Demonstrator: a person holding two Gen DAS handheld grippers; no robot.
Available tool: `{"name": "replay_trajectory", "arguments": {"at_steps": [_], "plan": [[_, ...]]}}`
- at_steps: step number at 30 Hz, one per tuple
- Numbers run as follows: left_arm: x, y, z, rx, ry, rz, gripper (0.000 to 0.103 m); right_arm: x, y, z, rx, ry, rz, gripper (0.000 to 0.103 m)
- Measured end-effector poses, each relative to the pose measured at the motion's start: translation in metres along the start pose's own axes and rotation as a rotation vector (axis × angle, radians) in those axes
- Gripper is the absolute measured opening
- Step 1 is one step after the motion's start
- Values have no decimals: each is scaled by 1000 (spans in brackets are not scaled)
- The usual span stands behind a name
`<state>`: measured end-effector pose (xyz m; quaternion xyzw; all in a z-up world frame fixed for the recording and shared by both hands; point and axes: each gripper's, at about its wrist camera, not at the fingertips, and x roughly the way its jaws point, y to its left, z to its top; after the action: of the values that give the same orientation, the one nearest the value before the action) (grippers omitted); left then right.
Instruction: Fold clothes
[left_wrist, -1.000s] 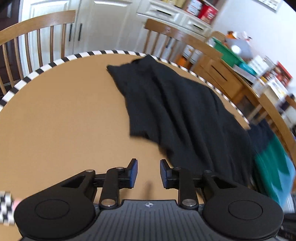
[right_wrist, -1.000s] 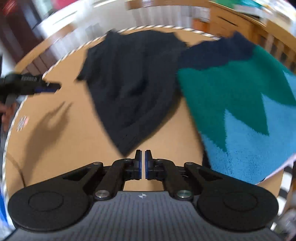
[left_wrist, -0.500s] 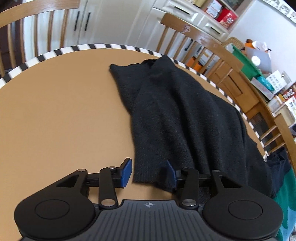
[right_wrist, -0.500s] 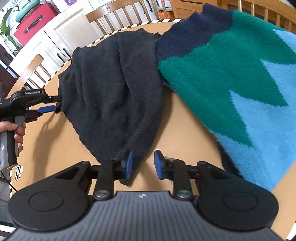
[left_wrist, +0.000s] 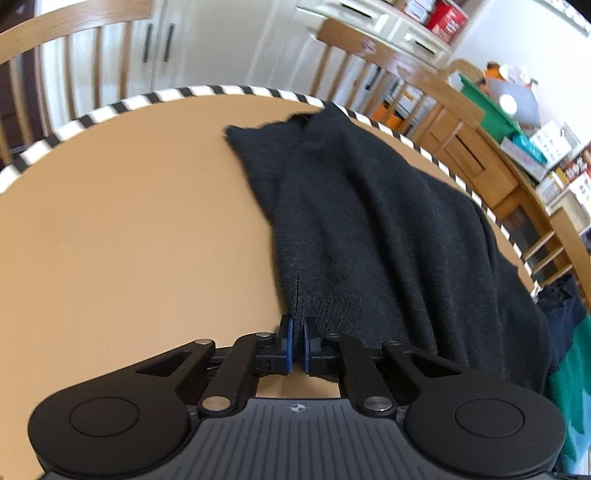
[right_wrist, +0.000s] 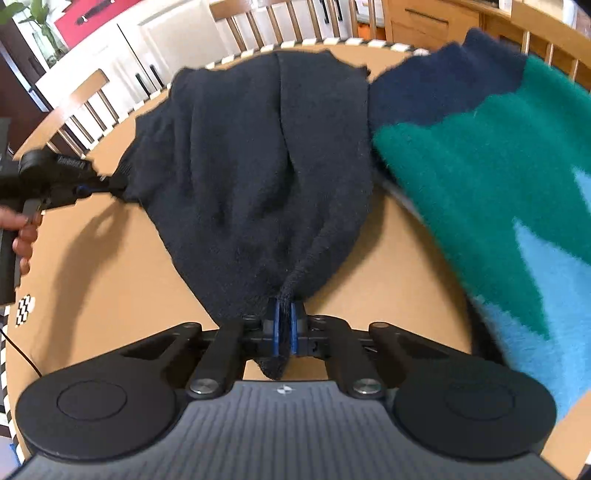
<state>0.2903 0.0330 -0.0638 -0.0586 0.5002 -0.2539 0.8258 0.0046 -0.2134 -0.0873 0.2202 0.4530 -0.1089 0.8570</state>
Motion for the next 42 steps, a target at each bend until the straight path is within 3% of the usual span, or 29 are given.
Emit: {"name": "replay_trajectory", "arguments": {"at_steps": [3,7,10,13,17,26,31,35,37,38,39,40,42], "plan": [[-43,13,-14,-2,-18,-9,6,-21,0,5,-32,-20,40,5],[-123,33,-58,4,-25,-5,6,-55,-5,4,-62,0,111,5],[-178,44,-113,-7,4,32,6,-78,-19,-7,-51,75,173,5],[-214,46,-176,-21,57,85,6,-83,-35,-29,-24,190,180,5],[-219,41,-215,-58,72,107,6,-80,-48,-64,-31,291,124,5],[-233,30,-304,-141,106,157,6,-89,-38,-84,-166,323,82,5],[-242,27,-312,-138,87,170,6,-94,-47,-92,-202,334,48,3],[-240,37,-308,-183,70,167,8,-99,-56,-92,-134,292,36,3],[-241,36,-306,-192,58,169,8,-107,-57,-85,-105,262,63,12],[-243,36,-304,-190,46,176,17,-109,-55,-83,-102,245,64,15],[-244,36,-303,-185,35,185,31,-107,-53,-81,-104,234,58,31],[-242,35,-304,-181,29,191,35,-104,-50,-80,-104,229,52,44],[-236,33,-305,-176,23,195,39,-93,-45,-81,-95,235,39,40]]}}
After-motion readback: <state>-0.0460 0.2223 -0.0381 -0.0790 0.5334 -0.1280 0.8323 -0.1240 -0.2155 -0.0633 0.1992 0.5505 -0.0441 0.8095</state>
